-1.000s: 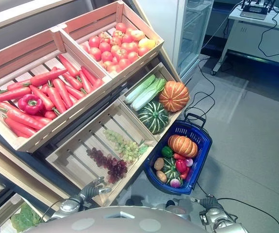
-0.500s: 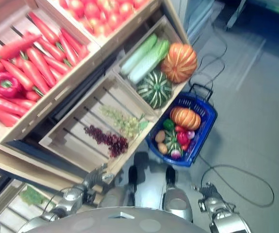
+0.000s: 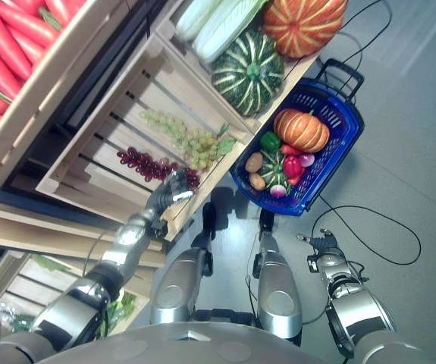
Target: Pick up fruits and vegetables into the basket
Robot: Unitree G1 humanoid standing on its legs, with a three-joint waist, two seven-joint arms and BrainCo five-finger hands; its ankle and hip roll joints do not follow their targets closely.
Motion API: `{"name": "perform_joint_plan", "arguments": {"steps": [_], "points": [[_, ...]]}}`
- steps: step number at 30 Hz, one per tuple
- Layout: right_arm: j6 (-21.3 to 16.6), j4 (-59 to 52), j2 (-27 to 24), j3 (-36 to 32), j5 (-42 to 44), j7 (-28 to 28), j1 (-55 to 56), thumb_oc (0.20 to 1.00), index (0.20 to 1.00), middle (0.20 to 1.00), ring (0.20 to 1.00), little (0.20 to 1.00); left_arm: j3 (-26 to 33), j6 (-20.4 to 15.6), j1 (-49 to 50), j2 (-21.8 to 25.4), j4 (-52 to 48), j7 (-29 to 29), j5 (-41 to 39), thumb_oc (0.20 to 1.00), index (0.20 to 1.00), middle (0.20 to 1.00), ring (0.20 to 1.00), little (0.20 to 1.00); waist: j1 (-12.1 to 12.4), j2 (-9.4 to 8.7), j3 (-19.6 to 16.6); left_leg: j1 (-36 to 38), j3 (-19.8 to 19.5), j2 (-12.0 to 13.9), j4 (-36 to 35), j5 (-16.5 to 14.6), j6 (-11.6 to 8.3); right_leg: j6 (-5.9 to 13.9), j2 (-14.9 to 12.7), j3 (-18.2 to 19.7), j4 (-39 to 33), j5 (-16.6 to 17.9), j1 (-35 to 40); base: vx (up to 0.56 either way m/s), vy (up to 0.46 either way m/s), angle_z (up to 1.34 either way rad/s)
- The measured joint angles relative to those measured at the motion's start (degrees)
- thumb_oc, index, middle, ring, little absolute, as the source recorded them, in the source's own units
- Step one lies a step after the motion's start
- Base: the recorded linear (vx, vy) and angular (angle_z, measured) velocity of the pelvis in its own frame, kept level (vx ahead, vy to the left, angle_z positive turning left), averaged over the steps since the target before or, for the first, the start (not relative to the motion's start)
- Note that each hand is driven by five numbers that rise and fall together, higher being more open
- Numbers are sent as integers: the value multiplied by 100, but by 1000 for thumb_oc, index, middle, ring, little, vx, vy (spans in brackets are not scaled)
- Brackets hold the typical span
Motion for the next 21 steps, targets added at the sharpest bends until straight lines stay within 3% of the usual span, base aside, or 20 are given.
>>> {"name": "perform_joint_plan", "arguments": {"steps": [8,11,18,21], "points": [[-30,-12,-66,78,139,-93,-192,1000,1000,1000,1000,1000,-44,-143,-545,546,-511,1,-70,1000,1000,1000,1000,1000,63,-35,144,-193,-12,-9,134,-8,-9,17,-8,-93,129,-22,-169,-55,-19,4],[-32,-24,-71,84,195,-98,-422,1000,1000,1000,1000,1000,-99,-222,-1150,879,-849,382,276,1000,1000,1000,1000,1000,109,-89,218,-609,-34,-21,420,-13,-10,37,-22,-104,658,-159,-689,-23,-7,1],[-40,-18,-107,182,210,-92,-475,1000,1000,1000,1000,1000,-518,-295,-2047,1643,-1014,2176,2847,1000,1000,1000,1000,1000,14,-168,271,-1291,-87,-70,853,-61,-11,-23,-192,-75,1804,-542,-1681,-4,-3,3],[-36,-16,-133,280,259,-85,-562,1000,1000,1000,1000,1000,-787,-48,-2577,1795,-701,2971,4130,1000,1000,1000,1000,1000,-41,-191,284,-1528,-74,-101,1002,-57,-5,-48,-203,-4,2034,-573,-1966,-2,9,-2]]}}
